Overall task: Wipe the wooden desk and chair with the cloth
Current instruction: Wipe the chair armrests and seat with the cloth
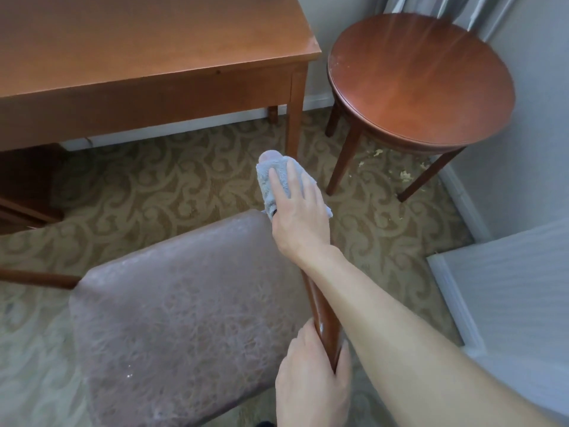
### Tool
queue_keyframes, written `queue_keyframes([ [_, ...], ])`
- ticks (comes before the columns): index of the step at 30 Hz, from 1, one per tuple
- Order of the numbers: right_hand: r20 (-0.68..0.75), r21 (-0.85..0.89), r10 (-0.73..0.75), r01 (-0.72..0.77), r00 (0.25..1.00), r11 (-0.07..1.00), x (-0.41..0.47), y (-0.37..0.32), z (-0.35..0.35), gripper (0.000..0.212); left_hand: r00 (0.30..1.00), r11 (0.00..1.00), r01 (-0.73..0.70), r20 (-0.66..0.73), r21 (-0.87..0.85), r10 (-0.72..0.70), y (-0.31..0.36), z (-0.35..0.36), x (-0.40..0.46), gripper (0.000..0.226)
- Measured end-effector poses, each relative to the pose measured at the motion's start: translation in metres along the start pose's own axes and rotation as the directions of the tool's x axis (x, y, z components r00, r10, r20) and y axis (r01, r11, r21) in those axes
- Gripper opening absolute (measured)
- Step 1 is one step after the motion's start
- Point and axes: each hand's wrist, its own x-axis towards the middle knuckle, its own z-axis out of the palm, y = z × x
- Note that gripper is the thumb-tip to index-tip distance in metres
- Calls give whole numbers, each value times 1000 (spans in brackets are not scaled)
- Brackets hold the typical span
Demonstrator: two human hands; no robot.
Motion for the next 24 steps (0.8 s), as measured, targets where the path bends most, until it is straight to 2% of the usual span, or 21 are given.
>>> queue_keyframes([
  [4,-80,83,88,-81,993,993,-52,11,4,76,996,999,50,78,-19,-48,8,-7,-2,78],
  [5,-74,102,110,-102,991,989,-57,11,3,75,995,997,65,78,-39,-62,8,-9,-2,76],
  [8,28,167,176,-178,984,970,-43,14,-11,78,996,995,67,70,-80,-62,14,-13,-3,53],
  [12,114,211,169,-190,979,959,-31,16,-17,80,996,997,60,67,-52,-56,14,-12,-4,30],
  [24,130,266,149,-179,980,947,-57,25,-18,73,995,997,68,82,-41,-64,17,-13,-8,26],
])
